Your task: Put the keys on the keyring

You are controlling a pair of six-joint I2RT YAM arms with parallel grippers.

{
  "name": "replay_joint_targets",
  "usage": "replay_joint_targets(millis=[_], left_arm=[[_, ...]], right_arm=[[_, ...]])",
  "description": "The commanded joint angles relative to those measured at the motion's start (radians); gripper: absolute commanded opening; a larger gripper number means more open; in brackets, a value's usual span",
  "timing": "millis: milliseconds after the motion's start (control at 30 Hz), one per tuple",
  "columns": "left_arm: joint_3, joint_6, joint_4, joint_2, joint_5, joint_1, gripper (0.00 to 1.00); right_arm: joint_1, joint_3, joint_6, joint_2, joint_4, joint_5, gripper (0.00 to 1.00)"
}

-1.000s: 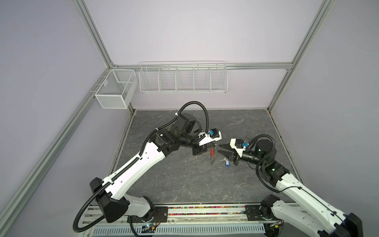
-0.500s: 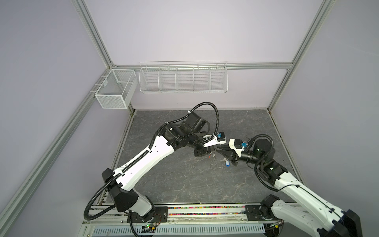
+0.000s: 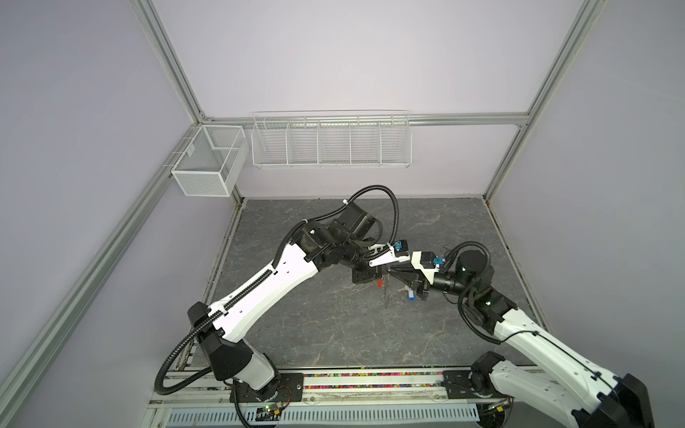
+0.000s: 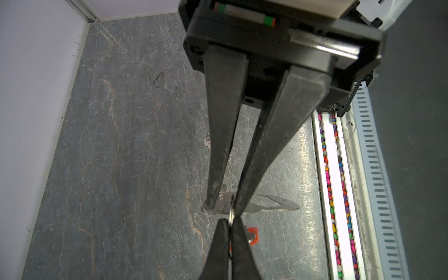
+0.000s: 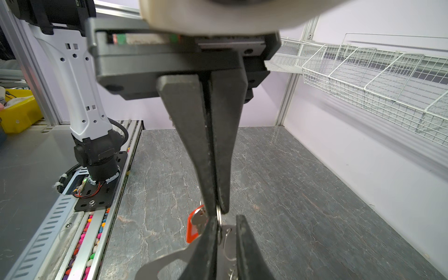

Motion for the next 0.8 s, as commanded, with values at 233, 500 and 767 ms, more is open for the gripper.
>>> replay_joint_targets(millis=[233, 500, 767], left_arm=[[0.027, 0.019, 0.012, -0.018, 0.032, -0.006, 0.00], [-0.113, -0.017, 0.171, -0.110, -0.031, 0.016, 0.29], [-0.333, -0.102, 0.437, -0.242, 0.107, 0.118, 0.33]], right_arm=[[0.007, 0.035, -0.008, 0.038, -0.030, -0.028, 0.10], [0.006, -0.012, 0.016, -0.010, 0.065, 0.008, 0.07], [0.006, -0.033, 0.038, -0.016, 0.146, -0.011, 0.07]])
